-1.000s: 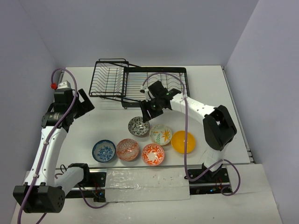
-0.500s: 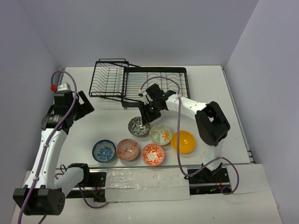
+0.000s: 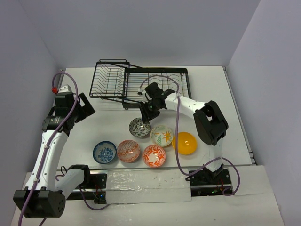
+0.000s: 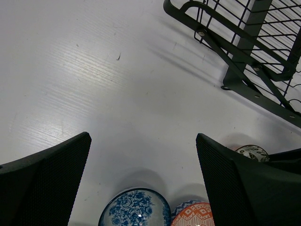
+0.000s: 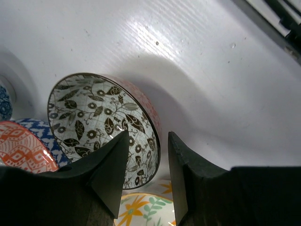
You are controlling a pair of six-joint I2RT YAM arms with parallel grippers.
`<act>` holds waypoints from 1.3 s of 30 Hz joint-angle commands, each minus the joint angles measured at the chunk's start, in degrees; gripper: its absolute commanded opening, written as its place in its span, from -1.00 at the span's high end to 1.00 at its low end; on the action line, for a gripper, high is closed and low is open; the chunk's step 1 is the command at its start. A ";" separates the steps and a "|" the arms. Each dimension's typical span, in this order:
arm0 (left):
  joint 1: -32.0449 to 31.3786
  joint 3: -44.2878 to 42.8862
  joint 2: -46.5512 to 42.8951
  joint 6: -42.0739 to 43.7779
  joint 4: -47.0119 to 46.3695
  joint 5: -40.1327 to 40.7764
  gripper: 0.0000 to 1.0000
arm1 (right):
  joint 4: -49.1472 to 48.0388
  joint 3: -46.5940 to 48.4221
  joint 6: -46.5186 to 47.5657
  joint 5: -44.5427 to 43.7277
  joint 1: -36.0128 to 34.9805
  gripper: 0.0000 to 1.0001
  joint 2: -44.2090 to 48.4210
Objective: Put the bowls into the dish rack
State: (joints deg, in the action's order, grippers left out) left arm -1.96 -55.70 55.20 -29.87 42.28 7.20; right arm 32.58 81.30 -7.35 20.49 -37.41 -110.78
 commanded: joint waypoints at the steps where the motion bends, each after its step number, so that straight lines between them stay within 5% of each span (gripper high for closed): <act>1: -0.07 0.33 -1.59 -0.81 -1.41 0.18 -0.99 | 0.38 3.86 0.94 -0.98 -0.47 0.08 -0.75; 8: -0.07 0.51 -1.50 -0.81 -1.76 -0.17 -0.99 | 1.70 5.36 1.11 -1.51 -0.47 0.31 -1.54; 33: -0.07 1.83 -1.94 -0.54 -3.00 -1.31 -0.99 | 2.05 3.61 1.73 -0.89 -0.47 0.49 -2.86; 39: -0.07 2.44 -2.47 -0.63 -3.17 -1.31 -0.98 | 2.40 4.13 1.73 -0.63 -0.47 0.79 -3.30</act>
State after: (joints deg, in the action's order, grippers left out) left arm -1.96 -53.63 54.08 -29.85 40.99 6.70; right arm 34.44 84.42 -6.28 19.59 -37.41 -113.71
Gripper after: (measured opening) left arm 0.993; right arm 0.128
